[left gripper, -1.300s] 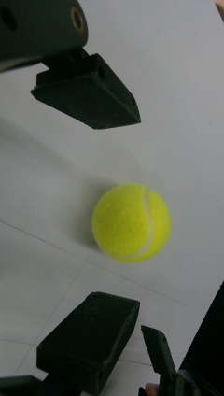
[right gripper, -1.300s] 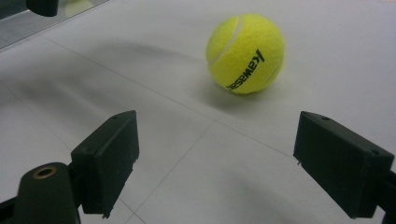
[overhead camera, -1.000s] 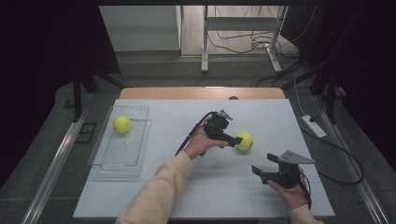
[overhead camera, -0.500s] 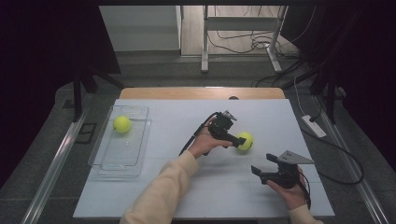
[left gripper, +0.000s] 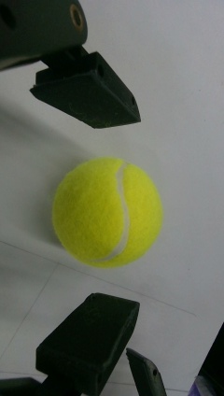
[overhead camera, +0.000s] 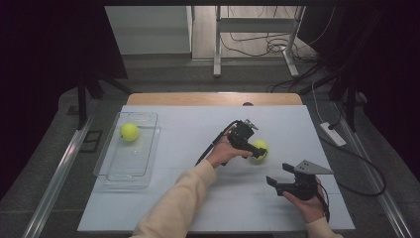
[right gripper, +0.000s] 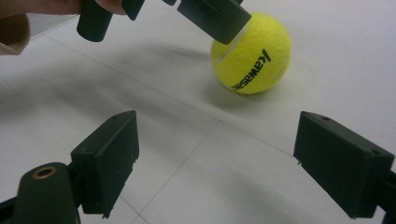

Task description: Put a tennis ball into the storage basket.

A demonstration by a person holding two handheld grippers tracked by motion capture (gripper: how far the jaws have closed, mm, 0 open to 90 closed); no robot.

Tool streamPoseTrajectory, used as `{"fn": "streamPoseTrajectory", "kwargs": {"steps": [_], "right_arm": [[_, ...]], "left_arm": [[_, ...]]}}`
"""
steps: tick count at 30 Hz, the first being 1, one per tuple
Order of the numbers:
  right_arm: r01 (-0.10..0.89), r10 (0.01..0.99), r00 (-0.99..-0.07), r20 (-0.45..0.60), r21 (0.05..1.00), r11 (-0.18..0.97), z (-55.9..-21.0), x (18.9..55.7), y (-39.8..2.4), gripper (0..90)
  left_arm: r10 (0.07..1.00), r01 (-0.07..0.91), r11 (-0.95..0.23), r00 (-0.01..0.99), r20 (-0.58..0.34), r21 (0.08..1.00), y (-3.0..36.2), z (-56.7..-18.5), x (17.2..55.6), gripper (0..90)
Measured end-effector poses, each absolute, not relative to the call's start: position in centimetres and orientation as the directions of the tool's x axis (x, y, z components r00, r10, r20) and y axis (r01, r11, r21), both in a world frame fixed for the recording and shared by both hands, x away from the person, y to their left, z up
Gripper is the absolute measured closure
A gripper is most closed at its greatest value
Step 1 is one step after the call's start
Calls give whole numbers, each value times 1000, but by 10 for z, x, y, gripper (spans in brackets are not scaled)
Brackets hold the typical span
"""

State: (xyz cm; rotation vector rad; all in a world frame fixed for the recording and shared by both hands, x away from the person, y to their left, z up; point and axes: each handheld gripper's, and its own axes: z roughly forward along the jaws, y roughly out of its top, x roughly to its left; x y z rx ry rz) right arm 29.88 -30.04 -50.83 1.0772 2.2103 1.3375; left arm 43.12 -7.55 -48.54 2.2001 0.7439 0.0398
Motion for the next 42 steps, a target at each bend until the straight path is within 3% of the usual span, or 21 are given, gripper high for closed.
{"fn": "streamPoseTrajectory", "kwargs": {"steps": [24, 28, 32, 42], "right_arm": [[433, 749, -656, 92, 859, 273, -509, 298, -299, 144], [430, 749, -656, 89, 860, 274, -509, 299, -300, 144], [430, 749, -656, 92, 862, 270, -509, 299, -300, 144], [429, 750, -655, 92, 862, 269, -509, 298, -301, 144]], "left_arm": [[527, 528, -531, 818, -230, 663, -90, -505, 439, 121], [525, 523, -537, 821, -223, 662, -92, -507, 439, 144], [512, 507, -540, 832, -216, 672, -93, -505, 437, 260], [506, 489, -553, 840, -195, 674, -90, -499, 434, 275]]}}
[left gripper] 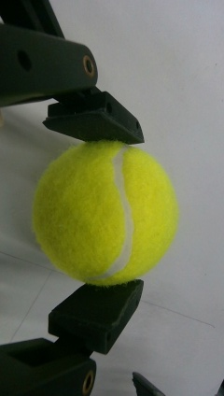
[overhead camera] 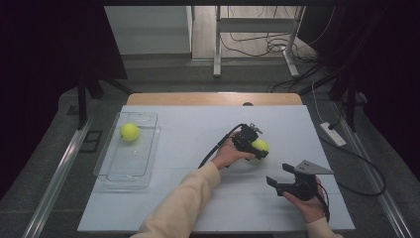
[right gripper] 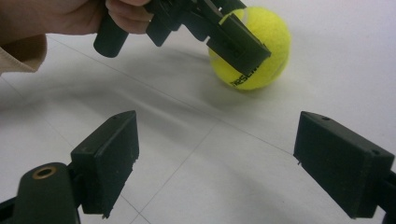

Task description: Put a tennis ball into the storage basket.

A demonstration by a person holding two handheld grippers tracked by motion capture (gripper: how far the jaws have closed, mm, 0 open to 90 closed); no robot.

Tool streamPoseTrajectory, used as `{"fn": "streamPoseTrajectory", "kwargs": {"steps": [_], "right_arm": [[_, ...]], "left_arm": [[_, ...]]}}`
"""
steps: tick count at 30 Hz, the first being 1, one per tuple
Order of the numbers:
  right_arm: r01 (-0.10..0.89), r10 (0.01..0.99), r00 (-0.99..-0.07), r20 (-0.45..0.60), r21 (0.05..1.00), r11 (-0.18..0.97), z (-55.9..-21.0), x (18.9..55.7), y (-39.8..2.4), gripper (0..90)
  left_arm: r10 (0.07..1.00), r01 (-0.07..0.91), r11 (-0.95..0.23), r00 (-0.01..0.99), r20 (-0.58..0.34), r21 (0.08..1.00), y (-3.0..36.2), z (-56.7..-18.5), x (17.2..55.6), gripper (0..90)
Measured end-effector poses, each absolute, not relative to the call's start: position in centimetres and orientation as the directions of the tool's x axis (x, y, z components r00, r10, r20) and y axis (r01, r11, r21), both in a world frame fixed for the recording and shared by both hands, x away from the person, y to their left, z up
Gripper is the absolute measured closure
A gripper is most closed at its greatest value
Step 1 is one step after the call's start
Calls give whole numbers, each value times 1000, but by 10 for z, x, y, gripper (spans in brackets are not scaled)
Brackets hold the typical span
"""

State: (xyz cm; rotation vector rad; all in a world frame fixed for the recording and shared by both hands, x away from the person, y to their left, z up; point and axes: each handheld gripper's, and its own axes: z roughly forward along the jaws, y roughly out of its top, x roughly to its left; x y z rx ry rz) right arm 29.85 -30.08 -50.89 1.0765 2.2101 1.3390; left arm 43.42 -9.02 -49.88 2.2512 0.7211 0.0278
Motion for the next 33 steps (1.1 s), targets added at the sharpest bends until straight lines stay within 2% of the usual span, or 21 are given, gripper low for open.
{"fn": "streamPoseTrajectory", "kwargs": {"steps": [33], "right_arm": [[431, 756, -649, 87, 861, 271, -509, 299, -301, 146]], "left_arm": [[521, 448, -476, 837, -168, 757, -47, -466, 418, 274]]}}
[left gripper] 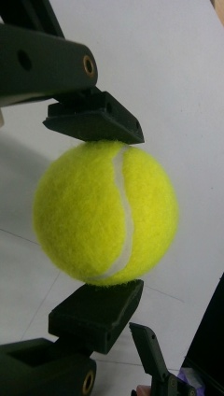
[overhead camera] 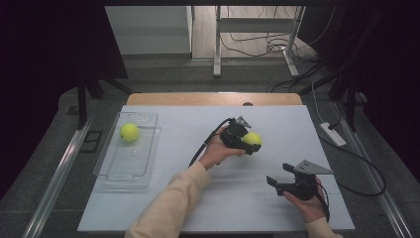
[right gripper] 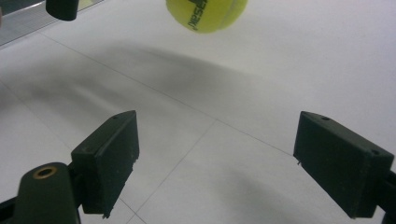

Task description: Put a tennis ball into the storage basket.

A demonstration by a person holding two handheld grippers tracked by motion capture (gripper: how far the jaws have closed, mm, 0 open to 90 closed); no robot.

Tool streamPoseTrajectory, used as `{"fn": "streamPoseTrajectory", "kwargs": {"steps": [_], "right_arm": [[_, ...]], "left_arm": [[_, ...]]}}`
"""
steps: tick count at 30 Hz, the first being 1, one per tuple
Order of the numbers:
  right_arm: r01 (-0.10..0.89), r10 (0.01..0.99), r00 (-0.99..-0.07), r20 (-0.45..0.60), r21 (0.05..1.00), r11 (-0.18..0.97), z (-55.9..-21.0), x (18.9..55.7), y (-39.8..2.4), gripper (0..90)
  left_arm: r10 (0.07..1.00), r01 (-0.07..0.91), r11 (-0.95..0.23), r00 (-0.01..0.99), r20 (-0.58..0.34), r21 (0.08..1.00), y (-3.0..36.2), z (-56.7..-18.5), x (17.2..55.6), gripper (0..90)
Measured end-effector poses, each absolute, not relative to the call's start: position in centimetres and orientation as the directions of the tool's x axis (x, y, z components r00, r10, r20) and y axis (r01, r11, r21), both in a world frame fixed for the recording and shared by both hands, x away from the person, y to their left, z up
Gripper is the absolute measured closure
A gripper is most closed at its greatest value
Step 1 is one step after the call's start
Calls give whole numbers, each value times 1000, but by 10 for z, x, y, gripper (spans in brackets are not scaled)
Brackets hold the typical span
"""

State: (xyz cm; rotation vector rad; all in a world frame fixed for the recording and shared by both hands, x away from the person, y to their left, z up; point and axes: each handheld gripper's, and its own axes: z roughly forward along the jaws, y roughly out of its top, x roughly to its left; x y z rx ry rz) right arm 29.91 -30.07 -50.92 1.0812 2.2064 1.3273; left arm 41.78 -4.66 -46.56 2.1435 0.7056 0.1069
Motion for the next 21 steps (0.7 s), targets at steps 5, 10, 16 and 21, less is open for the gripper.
{"fn": "streamPoseTrajectory", "kwargs": {"steps": [5, 10, 16, 21], "right_arm": [[432, 757, -648, 87, 860, 271, -509, 299, -301, 145], [430, 757, -648, 84, 860, 273, -509, 299, -301, 146], [431, 758, -647, 82, 859, 275, -510, 300, -300, 146], [431, 758, -647, 81, 859, 275, -510, 300, -301, 146]], "left_arm": [[526, 449, -459, 833, -172, 767, -39, -462, 415, 275], [536, 445, -437, 827, -172, 781, -32, -458, 411, 274], [542, 444, -424, 823, -171, 790, -26, -456, 409, 274], [547, 442, -414, 820, -170, 796, -22, -454, 408, 274]]}}
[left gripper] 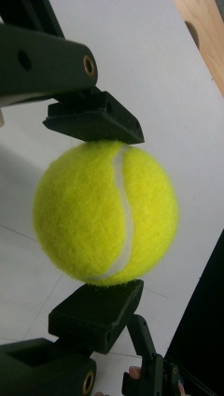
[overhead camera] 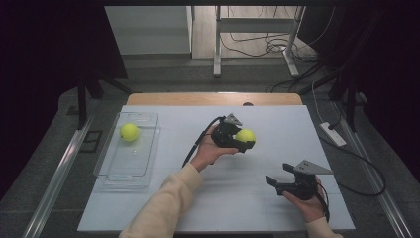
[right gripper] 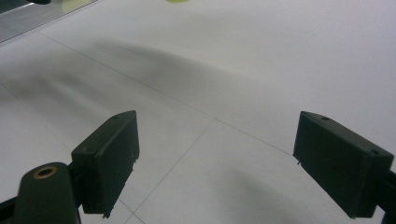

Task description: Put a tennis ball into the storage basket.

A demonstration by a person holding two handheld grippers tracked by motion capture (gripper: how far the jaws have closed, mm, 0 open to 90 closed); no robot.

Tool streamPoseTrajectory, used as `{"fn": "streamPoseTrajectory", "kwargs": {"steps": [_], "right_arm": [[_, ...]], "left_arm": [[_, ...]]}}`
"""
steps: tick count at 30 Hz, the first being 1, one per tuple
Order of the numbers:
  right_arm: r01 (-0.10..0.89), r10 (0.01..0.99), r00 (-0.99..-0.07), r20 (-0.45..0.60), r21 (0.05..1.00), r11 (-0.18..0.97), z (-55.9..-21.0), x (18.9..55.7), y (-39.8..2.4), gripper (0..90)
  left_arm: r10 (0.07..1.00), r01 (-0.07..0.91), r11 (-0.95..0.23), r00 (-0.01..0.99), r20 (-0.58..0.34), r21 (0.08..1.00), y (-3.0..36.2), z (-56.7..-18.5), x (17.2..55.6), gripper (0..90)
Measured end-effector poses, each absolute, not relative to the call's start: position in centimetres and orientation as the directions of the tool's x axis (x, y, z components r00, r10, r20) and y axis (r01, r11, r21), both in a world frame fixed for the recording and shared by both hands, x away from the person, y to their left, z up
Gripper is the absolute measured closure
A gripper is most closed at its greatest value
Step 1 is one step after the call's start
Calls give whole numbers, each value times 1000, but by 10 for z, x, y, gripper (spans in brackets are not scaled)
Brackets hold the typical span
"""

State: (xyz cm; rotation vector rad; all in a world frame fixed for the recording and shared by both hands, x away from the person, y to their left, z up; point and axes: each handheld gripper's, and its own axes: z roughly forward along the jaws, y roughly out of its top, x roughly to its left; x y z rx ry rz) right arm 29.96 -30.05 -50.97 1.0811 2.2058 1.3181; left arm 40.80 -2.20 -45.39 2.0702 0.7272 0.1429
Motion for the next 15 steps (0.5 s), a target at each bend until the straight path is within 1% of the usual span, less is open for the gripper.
{"fn": "streamPoseTrajectory", "kwargs": {"steps": [15], "right_arm": [[431, 759, -647, 79, 859, 277, -510, 300, -300, 147]], "left_arm": [[548, 432, -398, 820, -169, 809, -16, -448, 404, 274]]}}
